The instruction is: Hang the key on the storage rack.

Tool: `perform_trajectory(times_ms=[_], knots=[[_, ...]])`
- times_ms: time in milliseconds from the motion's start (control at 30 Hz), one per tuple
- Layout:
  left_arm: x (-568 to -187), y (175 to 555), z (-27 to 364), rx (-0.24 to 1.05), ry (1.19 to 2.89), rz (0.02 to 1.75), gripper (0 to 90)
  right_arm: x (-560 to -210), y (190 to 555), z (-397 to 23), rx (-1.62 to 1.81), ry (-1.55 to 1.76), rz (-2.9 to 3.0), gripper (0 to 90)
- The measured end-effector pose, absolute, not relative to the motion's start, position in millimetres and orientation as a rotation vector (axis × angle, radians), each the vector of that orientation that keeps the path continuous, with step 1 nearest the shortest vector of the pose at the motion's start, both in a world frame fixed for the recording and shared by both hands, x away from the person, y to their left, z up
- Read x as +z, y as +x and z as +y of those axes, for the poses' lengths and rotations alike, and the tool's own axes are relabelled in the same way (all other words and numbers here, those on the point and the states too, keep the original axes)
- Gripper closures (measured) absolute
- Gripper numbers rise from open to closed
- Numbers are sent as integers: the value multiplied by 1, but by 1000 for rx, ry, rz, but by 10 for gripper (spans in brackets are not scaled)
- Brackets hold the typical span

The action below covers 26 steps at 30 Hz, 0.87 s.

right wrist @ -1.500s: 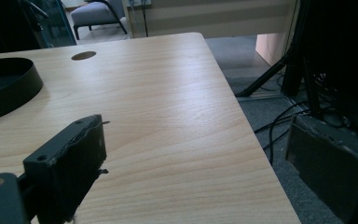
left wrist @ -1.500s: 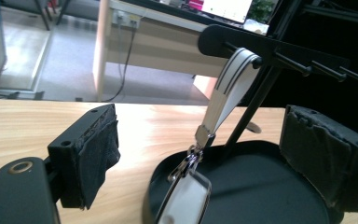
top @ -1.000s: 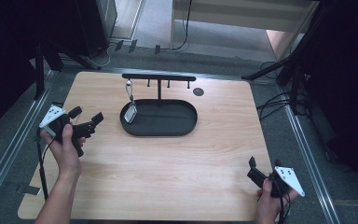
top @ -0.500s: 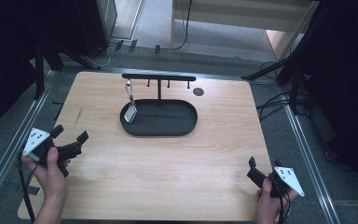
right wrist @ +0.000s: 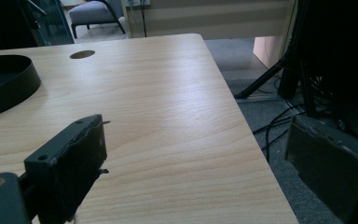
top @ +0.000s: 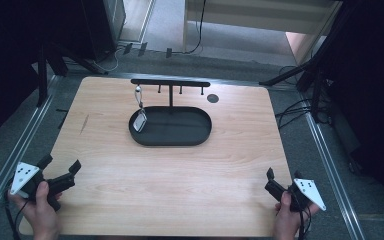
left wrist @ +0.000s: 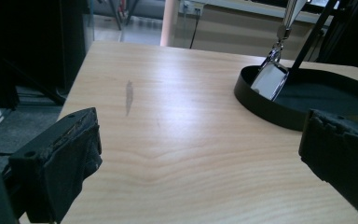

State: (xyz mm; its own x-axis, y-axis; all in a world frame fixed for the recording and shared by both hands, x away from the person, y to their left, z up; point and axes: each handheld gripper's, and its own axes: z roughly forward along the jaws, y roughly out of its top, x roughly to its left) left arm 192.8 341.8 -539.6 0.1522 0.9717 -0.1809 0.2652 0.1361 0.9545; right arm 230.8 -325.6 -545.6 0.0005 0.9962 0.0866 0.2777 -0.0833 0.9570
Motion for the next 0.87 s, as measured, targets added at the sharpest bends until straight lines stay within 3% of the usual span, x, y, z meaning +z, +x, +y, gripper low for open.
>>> perform_trajectory(times_ms=[400,867], knots=[[-552,179,366,887,1331,1369,0,-546,231,-325,1129,1473,1381,50],[-552,183,350,944,1432,1344,0,-546,231,-321,1093,1461,1391,50]])
